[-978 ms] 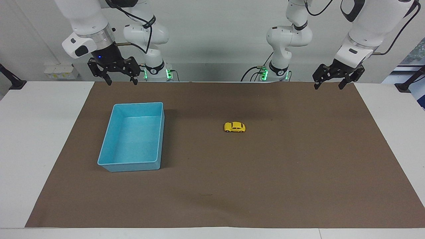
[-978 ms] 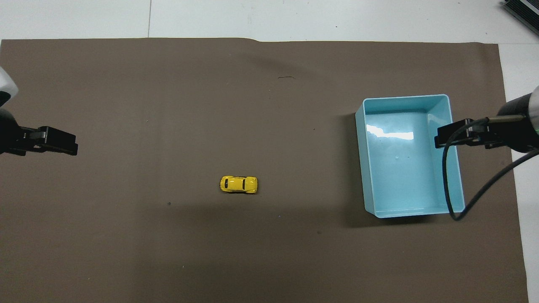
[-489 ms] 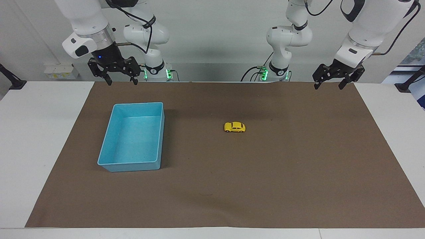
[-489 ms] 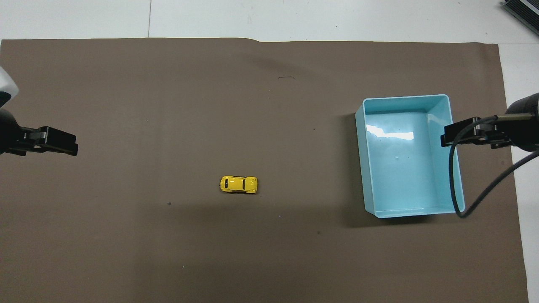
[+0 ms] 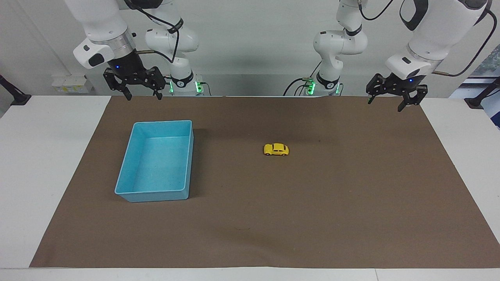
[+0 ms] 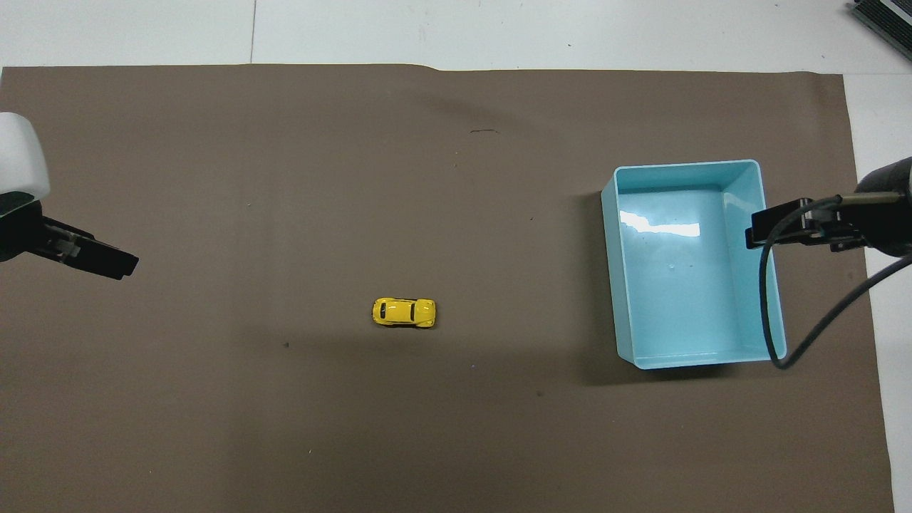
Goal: Wind up and store yellow beetle car
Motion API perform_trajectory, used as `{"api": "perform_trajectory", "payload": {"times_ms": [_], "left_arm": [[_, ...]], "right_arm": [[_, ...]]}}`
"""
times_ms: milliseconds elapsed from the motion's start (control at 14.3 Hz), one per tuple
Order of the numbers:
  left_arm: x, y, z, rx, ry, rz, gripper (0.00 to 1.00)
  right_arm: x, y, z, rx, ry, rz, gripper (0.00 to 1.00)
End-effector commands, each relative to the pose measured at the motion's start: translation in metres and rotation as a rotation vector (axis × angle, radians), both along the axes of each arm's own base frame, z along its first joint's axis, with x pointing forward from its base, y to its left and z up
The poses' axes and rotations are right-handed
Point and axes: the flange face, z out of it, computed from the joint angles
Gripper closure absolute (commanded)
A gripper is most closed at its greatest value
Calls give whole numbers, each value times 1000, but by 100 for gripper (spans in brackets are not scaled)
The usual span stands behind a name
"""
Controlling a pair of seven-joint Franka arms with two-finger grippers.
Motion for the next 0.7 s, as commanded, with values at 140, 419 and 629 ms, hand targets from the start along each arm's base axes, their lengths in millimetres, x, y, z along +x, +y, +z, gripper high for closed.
{"api": "perform_trajectory", "payload": {"times_ms": [140, 419, 629], "left_arm": [[7, -22, -15, -20, -67, -334, 0], [-6, -69, -32, -21, -67, -687, 0], [-13, -103, -51, -28, -43, -824, 0]], "right_arm": [[0, -4, 0, -1, 8, 18, 0], [1, -4, 0, -1, 6, 18, 0], [0, -3, 0, -1, 8, 20, 0]]}}
